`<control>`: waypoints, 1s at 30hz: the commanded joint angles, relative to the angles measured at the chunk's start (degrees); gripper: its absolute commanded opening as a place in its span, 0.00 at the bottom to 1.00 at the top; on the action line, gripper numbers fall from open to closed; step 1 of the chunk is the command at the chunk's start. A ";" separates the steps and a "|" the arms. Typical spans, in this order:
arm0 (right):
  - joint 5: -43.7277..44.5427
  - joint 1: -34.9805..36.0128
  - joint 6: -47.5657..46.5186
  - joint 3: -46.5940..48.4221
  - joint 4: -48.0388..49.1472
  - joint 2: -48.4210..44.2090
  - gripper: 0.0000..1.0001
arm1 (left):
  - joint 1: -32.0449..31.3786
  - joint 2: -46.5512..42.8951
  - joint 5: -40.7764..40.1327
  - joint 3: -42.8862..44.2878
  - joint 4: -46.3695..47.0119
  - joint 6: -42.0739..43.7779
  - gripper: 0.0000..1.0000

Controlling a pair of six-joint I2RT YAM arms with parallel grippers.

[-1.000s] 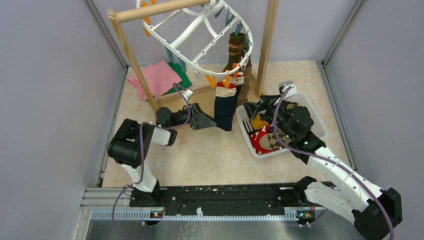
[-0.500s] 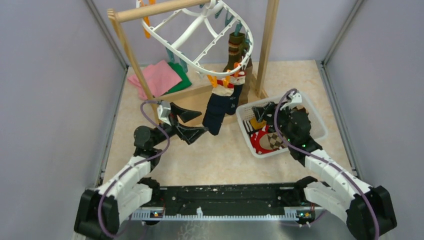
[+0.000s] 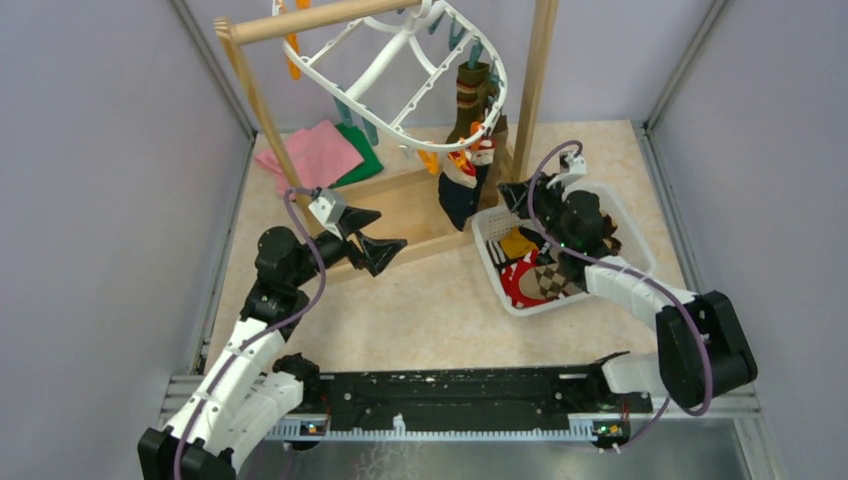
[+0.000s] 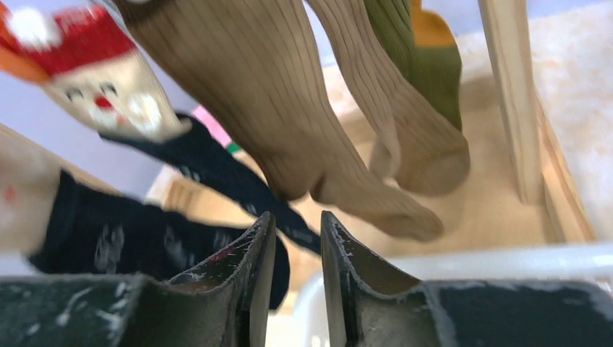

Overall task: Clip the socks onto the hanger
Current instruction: Reset both arms

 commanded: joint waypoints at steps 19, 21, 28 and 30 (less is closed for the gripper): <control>-24.12 0.51 16.59 12.05 36.38 22.68 0.22 | 0.07 -0.29 -3.33 0.00 -4.31 7.35 0.99; -22.69 0.88 12.73 10.71 31.42 19.65 0.22 | 0.05 0.03 -3.19 0.02 -4.20 7.13 0.99; -5.34 1.11 -6.38 7.25 2.40 4.18 0.38 | 0.05 0.15 -3.49 -0.16 -3.37 6.61 0.99; -1.26 1.09 -9.16 5.89 -1.13 -0.28 0.47 | 0.05 0.15 -3.64 -0.08 -3.01 6.32 0.99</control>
